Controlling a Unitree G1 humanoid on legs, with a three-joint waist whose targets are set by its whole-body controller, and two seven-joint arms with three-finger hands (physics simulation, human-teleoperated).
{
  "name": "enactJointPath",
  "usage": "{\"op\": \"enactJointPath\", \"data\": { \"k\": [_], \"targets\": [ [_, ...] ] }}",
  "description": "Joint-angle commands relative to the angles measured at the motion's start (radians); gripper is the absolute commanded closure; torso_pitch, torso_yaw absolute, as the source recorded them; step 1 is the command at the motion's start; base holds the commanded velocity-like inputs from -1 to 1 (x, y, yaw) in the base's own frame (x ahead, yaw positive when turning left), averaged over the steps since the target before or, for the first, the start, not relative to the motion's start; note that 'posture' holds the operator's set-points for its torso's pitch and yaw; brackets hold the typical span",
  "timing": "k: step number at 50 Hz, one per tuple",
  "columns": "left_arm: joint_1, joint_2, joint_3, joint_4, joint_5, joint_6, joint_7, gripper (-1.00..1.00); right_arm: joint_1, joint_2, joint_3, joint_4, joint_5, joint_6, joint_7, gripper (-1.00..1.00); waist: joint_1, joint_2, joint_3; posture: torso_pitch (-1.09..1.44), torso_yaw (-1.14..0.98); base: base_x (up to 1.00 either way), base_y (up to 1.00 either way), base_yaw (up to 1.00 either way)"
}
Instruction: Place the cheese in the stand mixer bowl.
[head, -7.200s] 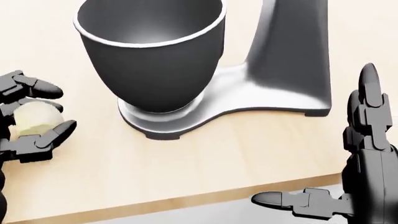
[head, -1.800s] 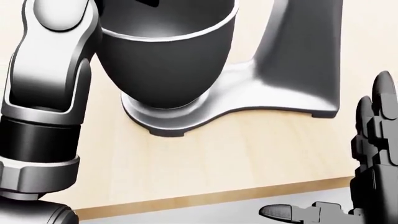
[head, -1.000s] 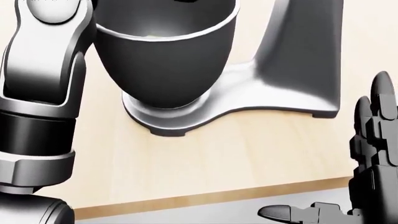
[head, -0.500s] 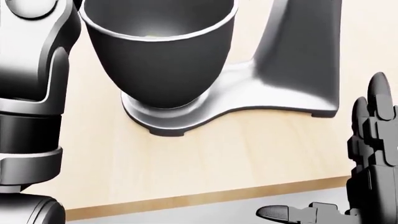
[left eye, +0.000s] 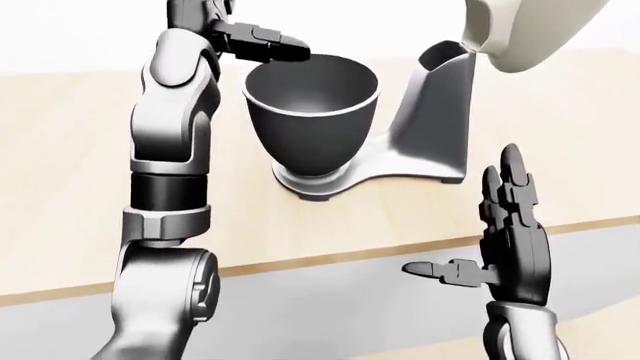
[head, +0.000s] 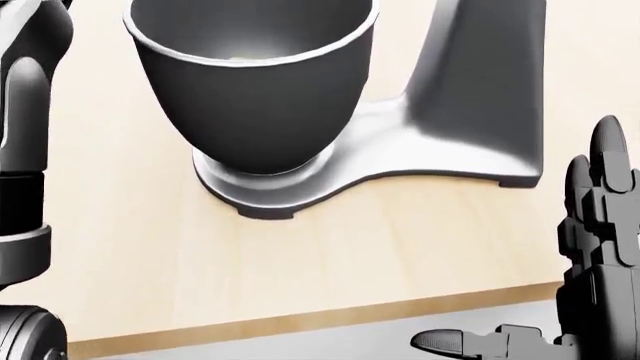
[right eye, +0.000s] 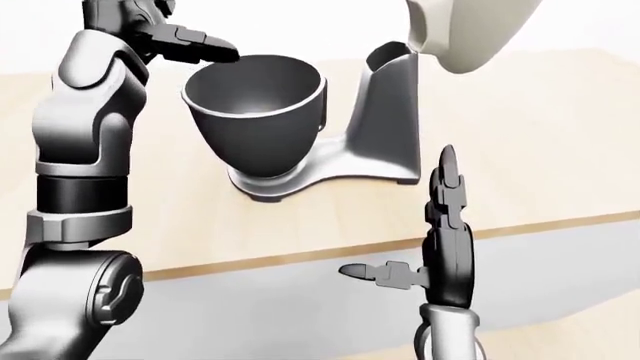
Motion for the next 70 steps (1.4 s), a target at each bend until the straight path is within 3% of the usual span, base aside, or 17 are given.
{"op": "enactJointPath", "data": {
  "k": [1,25,33,42,43,45,70],
  "targets": [
    [-0.037,0.017,0.007,-0.044,-0.005,-0.022,0.0,-1.0,-0.012,-0.002,0.0,-0.04,0.0,-0.027,-0.003,-1.0,0.0,0.001,-0.023,0.0,0.0,0.0,0.0,0.0],
    [0.049,0.135,0.053,-0.049,0.015,-0.069,-0.057,-1.0,-0.02,-0.003,0.006,-0.043,-0.005,-0.014,-0.006,-1.0,-0.002,0.008,-0.024,0.0,0.0,0.0,0.0,0.0],
    [0.074,0.175,0.072,-0.106,0.013,-0.018,-0.075,-1.0,-0.017,-0.004,0.005,-0.041,-0.003,-0.019,-0.005,-1.0,-0.003,0.011,-0.023,0.0,0.0,0.0,0.0,0.0],
    [0.142,0.237,0.101,-0.159,0.032,0.002,-0.112,-1.0,-0.018,-0.004,0.007,-0.035,-0.005,-0.021,-0.006,-1.0,-0.004,0.016,-0.022,0.0,0.0,0.0,0.0,0.0],
    [0.205,0.271,0.14,-0.205,0.026,0.006,-0.123,-1.0,-0.018,-0.004,0.01,-0.036,-0.007,-0.019,-0.006,-1.0,-0.004,0.017,-0.022,0.0,0.0,0.0,0.0,0.0],
    [0.225,0.283,0.146,-0.212,0.017,0.003,-0.121,-1.0,-0.018,-0.004,0.012,-0.036,-0.008,-0.019,-0.007,-1.0,-0.007,0.021,-0.022,0.0,0.0,0.0,0.0,0.0],
    [0.352,0.32,0.192,-0.322,-0.021,0.012,-0.107,-1.0,-0.022,-0.005,0.016,-0.037,-0.008,-0.009,-0.01,-1.0,-0.003,0.025,-0.023,0.0,0.0,0.0,0.0,0.0]
  ]
}}
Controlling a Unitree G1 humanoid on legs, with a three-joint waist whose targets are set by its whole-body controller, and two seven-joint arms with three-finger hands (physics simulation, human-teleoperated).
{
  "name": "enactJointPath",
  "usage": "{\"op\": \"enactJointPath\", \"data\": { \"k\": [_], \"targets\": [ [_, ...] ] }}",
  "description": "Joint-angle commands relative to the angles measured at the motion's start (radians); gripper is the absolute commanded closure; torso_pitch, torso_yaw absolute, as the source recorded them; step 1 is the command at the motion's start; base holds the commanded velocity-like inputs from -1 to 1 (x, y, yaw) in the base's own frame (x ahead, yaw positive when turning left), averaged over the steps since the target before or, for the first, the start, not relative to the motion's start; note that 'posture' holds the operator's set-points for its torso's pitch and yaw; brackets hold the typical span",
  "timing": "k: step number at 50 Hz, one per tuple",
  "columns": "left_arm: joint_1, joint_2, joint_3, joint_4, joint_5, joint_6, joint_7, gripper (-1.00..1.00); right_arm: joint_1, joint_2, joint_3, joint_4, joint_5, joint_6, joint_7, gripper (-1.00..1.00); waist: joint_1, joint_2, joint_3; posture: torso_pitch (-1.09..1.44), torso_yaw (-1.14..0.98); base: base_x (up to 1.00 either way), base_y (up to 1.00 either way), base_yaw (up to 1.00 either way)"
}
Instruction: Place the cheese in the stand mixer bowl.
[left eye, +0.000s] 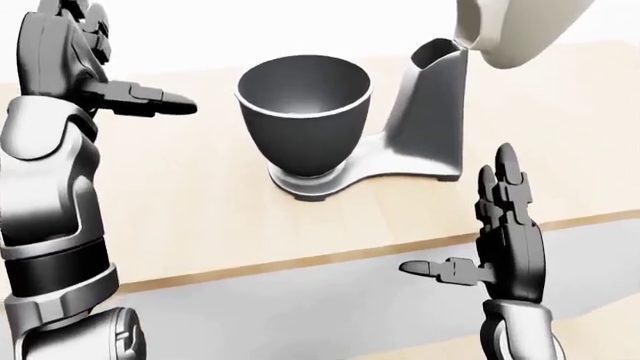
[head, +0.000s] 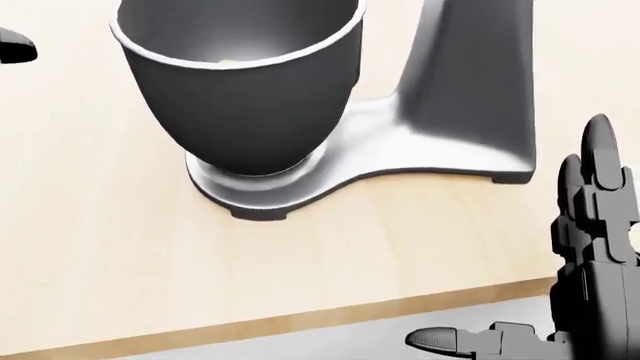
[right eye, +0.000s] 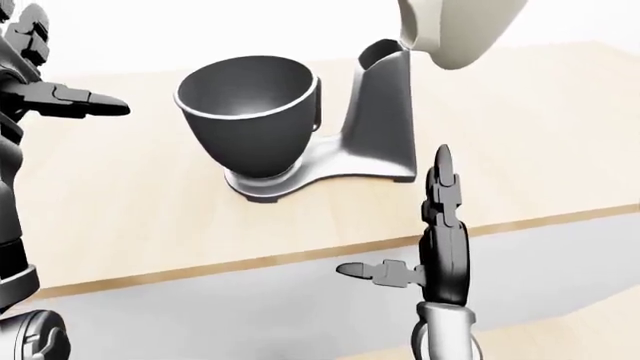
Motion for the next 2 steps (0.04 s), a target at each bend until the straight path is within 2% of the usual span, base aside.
{"op": "enactJointPath", "data": {
  "k": [1,2],
  "targets": [
    [-0.013,0.015,0.018,-0.037,-0.004,-0.033,0.009,-1.0,-0.013,-0.003,-0.001,-0.039,0.002,-0.026,-0.002,-1.0,0.0,0.004,-0.019,0.0,0.0,0.0,0.0,0.0],
    [-0.009,0.016,0.019,-0.038,-0.005,-0.035,0.01,-1.0,-0.014,-0.003,-0.001,-0.039,0.002,-0.026,-0.002,-1.0,0.0,0.004,-0.019,0.0,0.0,0.0,0.0,0.0]
  ]
}}
